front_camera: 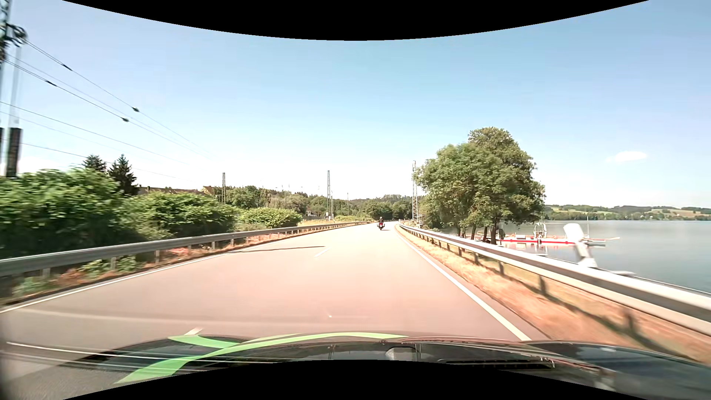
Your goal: Follow the waypoints while adhering to traffic rules and regulations
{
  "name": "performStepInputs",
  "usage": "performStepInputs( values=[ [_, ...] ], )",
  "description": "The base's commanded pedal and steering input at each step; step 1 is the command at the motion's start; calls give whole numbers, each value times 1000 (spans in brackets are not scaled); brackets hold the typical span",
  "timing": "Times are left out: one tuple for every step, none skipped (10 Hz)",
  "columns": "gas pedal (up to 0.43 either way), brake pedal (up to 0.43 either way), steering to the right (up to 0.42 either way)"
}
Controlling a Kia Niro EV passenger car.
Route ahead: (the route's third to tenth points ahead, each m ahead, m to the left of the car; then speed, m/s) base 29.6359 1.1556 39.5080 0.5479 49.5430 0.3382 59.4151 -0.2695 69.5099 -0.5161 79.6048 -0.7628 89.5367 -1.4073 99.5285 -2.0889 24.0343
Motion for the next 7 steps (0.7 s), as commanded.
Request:
performStepInputs(
  values=[
    [240, 0, 2],
    [209, 0, 3],
    [209, 0, 4],
    [220, 0, 4],
    [228, 0, 4],
    [248, 0, 4],
    [248, 0, 4]
  ],
)
